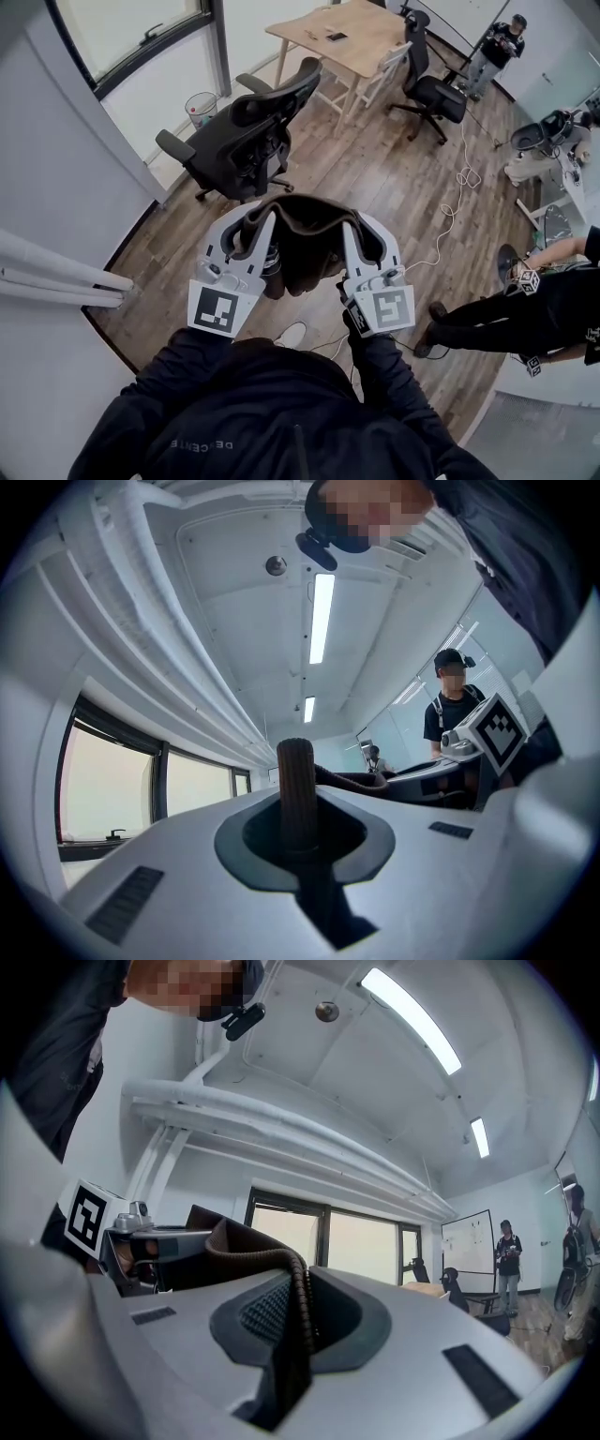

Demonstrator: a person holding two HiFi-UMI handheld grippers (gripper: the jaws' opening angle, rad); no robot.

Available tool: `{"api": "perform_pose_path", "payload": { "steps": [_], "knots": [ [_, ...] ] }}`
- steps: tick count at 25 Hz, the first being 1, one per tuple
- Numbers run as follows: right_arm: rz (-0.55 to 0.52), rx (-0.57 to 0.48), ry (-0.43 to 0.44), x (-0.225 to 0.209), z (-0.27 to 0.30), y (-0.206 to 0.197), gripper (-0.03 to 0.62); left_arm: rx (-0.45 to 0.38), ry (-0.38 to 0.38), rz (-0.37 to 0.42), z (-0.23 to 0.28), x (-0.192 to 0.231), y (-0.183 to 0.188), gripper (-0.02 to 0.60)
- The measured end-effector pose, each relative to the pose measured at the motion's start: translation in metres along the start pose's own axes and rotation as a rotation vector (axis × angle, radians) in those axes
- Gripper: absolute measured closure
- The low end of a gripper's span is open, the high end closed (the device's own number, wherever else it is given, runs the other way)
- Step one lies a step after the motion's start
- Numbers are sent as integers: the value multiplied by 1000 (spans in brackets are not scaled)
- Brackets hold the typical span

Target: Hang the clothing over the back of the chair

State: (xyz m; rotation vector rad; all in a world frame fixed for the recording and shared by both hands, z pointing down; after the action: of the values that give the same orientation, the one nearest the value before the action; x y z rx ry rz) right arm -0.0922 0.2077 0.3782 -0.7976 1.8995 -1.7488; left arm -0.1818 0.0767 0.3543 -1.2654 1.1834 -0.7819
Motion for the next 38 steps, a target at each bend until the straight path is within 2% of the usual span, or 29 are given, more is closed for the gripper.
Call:
{"api": "perform_pose_path", "payload": {
  "steps": [9,16,30,38],
  "knots": [
    [-12,6,68,-39,20,-5,551,23,55,11,37,-7,-1,534],
    [-15,1,84,-49,45,-5,551,16,66,37,55,10,-2,534],
    [-35,-41,122,-37,135,16,553,-23,91,117,81,96,4,534],
    [-112,-24,142,-37,199,27,551,-17,106,141,109,153,7,534]
  ]
}}
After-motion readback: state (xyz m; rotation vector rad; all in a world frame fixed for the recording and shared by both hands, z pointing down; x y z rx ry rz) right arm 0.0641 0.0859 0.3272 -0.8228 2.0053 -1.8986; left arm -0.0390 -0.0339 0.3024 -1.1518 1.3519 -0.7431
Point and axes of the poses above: the fingertips, and each gripper's own axes: z forward along the fingers, x to its left, y out of its top, the point moved 3 cm from there along -z, backward along the fingers, and after that the axes turned 14 degrees about -y, right-handed, at the moved point
